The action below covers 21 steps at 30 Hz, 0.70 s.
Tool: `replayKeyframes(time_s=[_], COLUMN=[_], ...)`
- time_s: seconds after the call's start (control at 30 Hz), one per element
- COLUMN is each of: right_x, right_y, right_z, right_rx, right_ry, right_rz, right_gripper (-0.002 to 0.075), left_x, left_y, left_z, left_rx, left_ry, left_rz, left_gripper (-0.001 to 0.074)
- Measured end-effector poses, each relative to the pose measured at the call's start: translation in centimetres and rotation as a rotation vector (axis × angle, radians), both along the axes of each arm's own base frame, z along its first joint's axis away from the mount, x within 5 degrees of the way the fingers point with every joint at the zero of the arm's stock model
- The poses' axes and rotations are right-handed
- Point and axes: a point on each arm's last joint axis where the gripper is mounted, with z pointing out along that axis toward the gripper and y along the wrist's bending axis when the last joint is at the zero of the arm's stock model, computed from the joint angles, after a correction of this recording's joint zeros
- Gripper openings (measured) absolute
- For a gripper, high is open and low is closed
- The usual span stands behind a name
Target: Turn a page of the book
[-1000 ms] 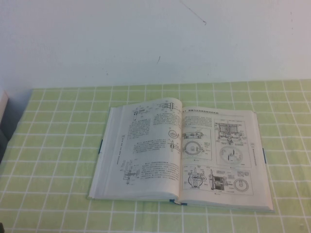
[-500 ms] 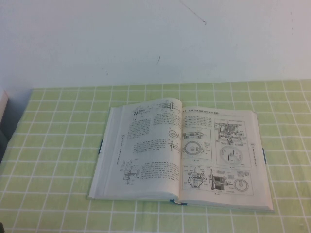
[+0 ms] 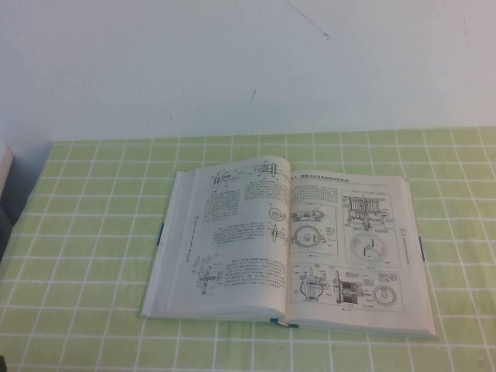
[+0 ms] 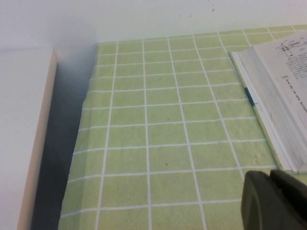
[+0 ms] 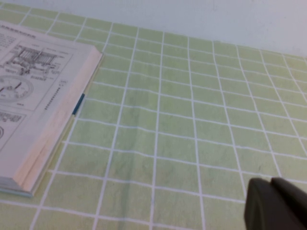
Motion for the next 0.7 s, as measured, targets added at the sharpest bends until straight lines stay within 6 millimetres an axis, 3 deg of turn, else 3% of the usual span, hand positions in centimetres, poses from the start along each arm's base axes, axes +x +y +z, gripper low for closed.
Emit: replayKeyframes(time_s=[0.5, 0.7], right_x=[0.0, 0.3], right_y=[0.0, 0.0], right_z=[0.0, 0.7], right_rx=[-0.002, -0.010], right_ry=[-0.002, -0.101], right_rz=[0.000, 0.000], right_gripper=[-0.0002, -0.0002], left_x=[0.0, 0.3], left_y=[0.0, 0.0], left_z=[0.0, 1.1], left_rx=[0.000, -0.014], left_ry=[-0.004, -0.138], left_rz=[0.000, 0.006], left_gripper=[-0.0004, -0.0004])
